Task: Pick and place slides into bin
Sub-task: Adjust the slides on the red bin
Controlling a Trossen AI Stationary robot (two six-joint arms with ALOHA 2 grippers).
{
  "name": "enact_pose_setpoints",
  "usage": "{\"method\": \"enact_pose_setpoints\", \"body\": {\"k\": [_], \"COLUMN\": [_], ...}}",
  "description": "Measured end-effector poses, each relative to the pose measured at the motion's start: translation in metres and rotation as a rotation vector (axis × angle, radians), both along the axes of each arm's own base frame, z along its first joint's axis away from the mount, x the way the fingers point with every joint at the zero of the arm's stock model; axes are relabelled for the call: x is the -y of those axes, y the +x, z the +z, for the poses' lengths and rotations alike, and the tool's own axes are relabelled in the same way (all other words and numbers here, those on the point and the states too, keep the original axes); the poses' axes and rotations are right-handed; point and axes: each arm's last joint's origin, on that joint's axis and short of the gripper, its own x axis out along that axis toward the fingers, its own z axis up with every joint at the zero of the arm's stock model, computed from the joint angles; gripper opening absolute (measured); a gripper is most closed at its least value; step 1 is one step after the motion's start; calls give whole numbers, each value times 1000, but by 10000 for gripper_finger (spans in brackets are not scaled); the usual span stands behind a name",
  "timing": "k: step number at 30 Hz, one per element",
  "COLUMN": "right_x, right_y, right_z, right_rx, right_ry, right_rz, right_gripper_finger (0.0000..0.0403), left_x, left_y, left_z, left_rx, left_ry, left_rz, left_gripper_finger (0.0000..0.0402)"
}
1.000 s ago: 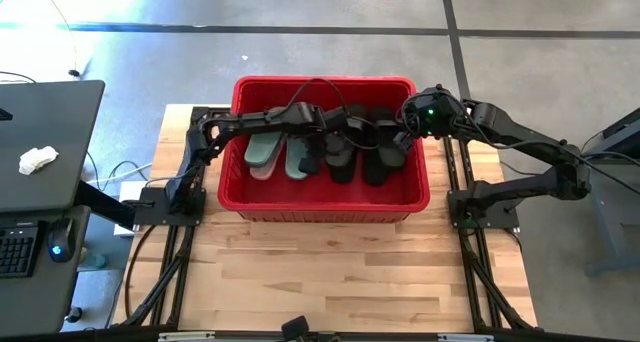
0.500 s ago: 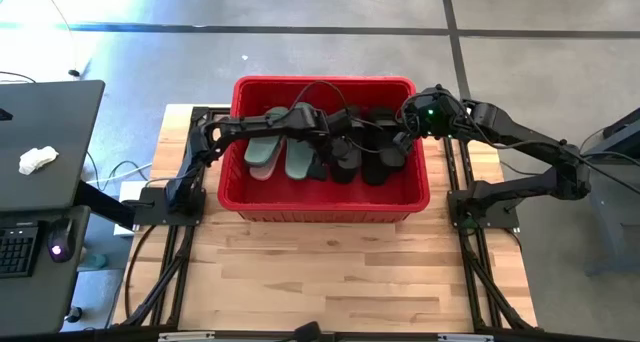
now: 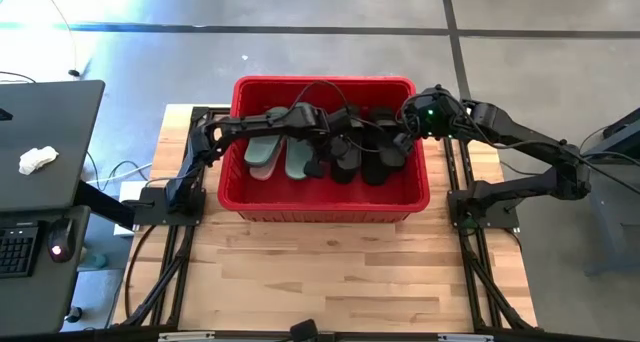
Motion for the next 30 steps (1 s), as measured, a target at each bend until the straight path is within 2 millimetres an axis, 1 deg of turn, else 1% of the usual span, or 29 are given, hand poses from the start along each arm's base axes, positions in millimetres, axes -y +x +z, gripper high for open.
{"method": "enact_pose_setpoints", "body": {"k": [4,8,11,14,17,20,22,26,30], "right_x": [-1,-3,0,4,12,27,38,53,63], "right_y": [-2,-1,9,22,34,45,48,46,41], "right_z": [-2,-7,-16,-33,-47,-57,-64,-71,-67], "right_rx": [-19,-42,-88,-191,-273,-269,-277,-311,-272], "right_ry": [18,91,149,214,198,185,196,202,178], "right_rz": [-4,48,82,146,164,147,123,107,111], "right_gripper_finger": [0,0,0,0,0,0,0,0,0], "left_x": [0,0,0,0,-1,-5,-8,-13,-16], "left_y": [0,-1,1,1,0,-2,-8,-18,-26], "left_z": [7,15,20,21,21,22,24,28,34], "left_rx": [-5,-4,12,11,1,-8,-22,-62,-80], "left_ry": [0,1,9,12,34,53,40,14,5], "left_rz": [-2,-3,-6,-9,-1,19,41,77,91], "left_gripper_finger": [1,1,1,3,1,2,2,1,1]}}
